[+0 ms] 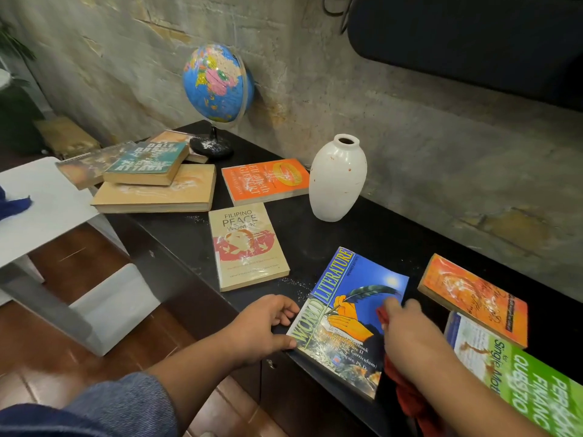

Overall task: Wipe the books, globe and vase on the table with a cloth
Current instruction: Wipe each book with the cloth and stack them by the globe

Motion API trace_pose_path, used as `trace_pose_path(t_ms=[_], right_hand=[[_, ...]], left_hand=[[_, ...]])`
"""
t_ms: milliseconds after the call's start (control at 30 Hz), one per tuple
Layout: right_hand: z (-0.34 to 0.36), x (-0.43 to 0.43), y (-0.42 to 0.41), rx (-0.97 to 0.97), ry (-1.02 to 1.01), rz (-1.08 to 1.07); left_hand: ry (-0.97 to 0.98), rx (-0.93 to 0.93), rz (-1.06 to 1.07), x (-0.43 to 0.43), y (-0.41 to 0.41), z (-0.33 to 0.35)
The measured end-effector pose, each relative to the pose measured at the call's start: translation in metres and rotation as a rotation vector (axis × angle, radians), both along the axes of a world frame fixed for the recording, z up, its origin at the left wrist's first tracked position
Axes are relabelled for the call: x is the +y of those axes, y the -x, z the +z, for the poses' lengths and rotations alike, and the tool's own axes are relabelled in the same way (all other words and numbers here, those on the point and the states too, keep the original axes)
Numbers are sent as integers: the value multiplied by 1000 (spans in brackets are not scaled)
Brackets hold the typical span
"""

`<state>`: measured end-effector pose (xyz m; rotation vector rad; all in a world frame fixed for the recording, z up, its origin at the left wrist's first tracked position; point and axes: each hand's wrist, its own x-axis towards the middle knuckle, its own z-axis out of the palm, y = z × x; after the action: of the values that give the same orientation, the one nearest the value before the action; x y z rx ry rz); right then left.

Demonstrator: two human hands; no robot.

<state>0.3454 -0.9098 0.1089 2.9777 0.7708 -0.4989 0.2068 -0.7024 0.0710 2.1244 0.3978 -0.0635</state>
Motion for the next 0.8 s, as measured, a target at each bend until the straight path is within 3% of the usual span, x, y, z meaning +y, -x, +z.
trace_pose_path(t_ms=[100, 267, 500, 633, 733, 800], right_hand=[[3, -8, 14, 4, -32, 101], [9, -13, -12, -11, -64, -1], [5, -3, 10, 40, 50, 17], [7, -5, 8, 67, -24, -17], [9, -7, 8, 101, -92, -69], [10, -10, 9, 115, -145, -110]], left_hand=[[-15, 23, -12, 0, -1, 3], [-56, 82, -17, -2, -2, 8], [-312, 257, 29, -17, -11, 14], [-257, 346, 113, -20, -18, 23], [-291, 419, 33, -21, -22, 30], [-131, 442, 21, -25, -20, 28]])
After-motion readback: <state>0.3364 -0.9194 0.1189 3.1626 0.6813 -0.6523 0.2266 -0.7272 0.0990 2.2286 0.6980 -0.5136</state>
